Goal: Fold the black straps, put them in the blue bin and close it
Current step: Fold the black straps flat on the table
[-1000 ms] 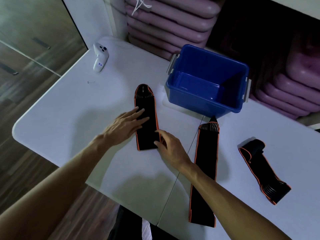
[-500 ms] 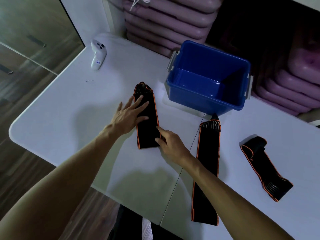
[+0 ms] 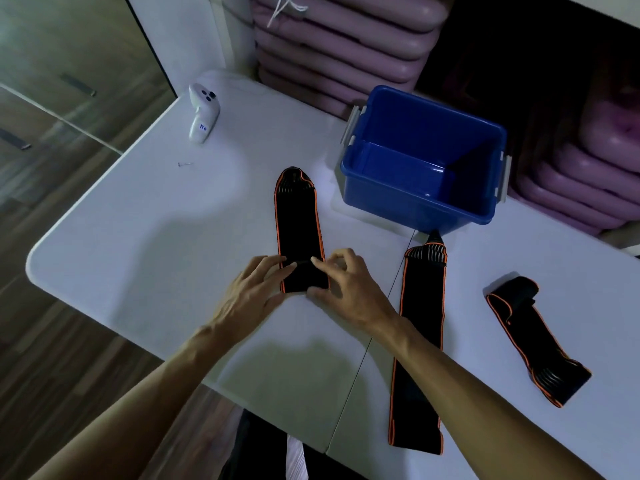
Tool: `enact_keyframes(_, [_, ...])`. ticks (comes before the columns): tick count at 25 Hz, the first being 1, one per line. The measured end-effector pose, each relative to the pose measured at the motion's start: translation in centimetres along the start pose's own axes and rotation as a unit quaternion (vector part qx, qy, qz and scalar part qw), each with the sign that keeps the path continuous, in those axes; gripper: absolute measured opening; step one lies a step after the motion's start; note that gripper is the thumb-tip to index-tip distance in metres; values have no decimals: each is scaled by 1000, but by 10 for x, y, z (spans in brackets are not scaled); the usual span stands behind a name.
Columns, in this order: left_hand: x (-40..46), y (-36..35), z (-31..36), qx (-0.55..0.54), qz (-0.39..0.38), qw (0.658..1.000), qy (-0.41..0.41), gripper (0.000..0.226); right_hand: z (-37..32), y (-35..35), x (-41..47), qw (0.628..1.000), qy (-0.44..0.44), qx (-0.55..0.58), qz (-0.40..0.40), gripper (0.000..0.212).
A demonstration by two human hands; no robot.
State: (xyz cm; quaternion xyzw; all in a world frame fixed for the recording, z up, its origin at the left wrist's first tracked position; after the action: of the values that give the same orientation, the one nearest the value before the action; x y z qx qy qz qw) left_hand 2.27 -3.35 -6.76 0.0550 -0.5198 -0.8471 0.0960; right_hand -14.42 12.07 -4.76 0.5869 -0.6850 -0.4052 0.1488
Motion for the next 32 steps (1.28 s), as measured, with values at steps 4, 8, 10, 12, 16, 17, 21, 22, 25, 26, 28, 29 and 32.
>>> enact_keyframes(4, [4,9,3,-71,-5,997,8,41,3,3,0,999,35,-38,-12,58])
enact_keyframes(8, [19,23,-3,-136,-22,989,57,41,-4,13,14,996,5,93,-5,36])
enact_keyframes(10, [30,25,-3,-192,-33,973,121,44,-7,14,23,991,-31,132,23,33])
enact_keyframes(12, [42,25,-1,-221,-32,955,193,38,-10,13,30,983,-60,164,58,30])
enact_keyframes(16, [48,26,10,-195,17,955,224,26,-16,12,36,975,-57,191,100,9])
enact_keyframes(17, [45,24,12,-153,25,965,213,26,-16,11,37,975,-45,191,104,7])
enact_keyframes(21, [37,18,13,-34,73,983,165,23,-5,10,27,993,-18,93,73,32])
enact_keyframes(22, [35,17,10,-26,68,989,126,29,0,9,23,998,-14,39,49,45])
enact_keyframes(25, [25,16,-2,14,-15,999,50,62,2,4,20,994,15,-98,42,59])
enact_keyframes(26, [24,17,-5,23,-26,998,47,64,1,4,21,993,25,-105,57,56])
enact_keyframes(28, [24,21,-8,-9,-28,998,54,62,0,6,24,995,37,-75,60,50])
enact_keyframes(29, [26,24,-8,-52,-25,996,62,60,1,9,24,997,38,-51,47,48])
enact_keyframes(32, [35,35,-8,-187,-6,975,119,47,-2,21,31,1000,18,15,5,42])
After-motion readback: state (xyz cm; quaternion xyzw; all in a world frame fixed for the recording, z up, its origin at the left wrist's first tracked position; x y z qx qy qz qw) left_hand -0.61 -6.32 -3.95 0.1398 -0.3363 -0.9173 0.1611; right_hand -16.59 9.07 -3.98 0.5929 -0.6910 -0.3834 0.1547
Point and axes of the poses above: each hand's wrist, its own x-axis towards the middle knuckle, its own y-axis out of the back of the hand, z = x × y, the point moved 1 cm from there along x, towards the middle knuckle, and after that the axes turned 10 degrees about -z, right-handed, at the moved point
